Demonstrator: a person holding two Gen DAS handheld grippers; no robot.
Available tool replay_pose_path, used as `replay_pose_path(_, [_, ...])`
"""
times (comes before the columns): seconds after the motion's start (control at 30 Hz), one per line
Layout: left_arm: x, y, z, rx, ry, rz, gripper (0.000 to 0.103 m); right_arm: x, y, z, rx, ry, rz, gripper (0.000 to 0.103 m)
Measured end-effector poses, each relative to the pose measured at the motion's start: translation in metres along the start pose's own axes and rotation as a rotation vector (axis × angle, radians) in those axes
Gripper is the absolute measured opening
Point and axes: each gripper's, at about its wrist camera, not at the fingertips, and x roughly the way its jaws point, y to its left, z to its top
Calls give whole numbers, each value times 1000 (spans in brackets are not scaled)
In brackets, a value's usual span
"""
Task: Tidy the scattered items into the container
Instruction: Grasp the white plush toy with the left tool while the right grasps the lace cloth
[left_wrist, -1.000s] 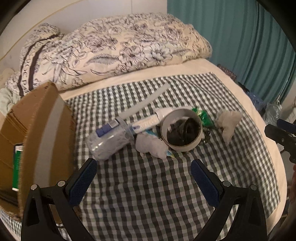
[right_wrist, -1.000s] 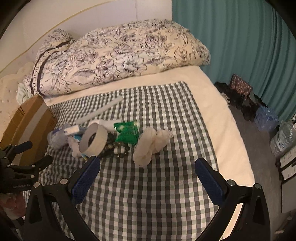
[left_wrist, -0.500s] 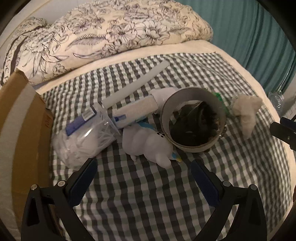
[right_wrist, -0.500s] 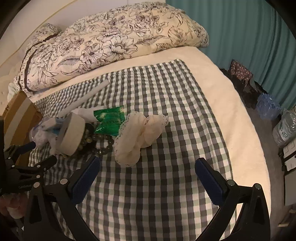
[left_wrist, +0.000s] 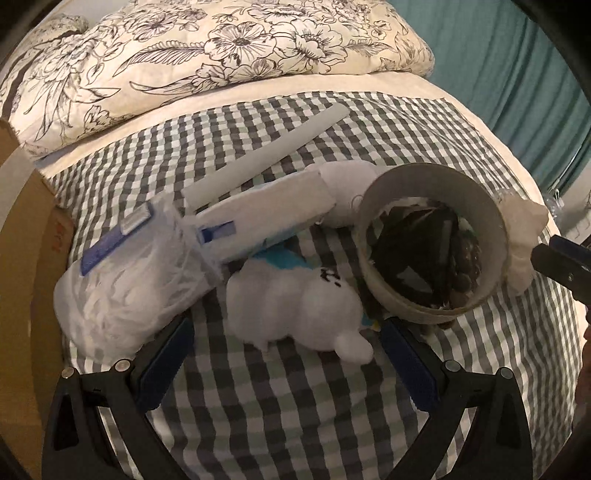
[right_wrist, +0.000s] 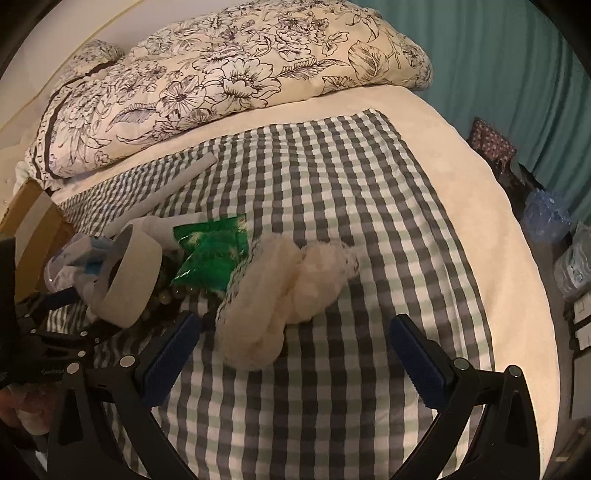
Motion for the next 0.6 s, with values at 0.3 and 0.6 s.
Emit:
replay_pose_path(0.3, [15, -1, 11, 13, -2, 15, 103, 22, -4, 9, 10, 17, -11, 103])
replay_pose_path(0.6, [22, 4, 19, -35, -6, 15, 97, 38, -5, 8, 12, 30, -23, 103])
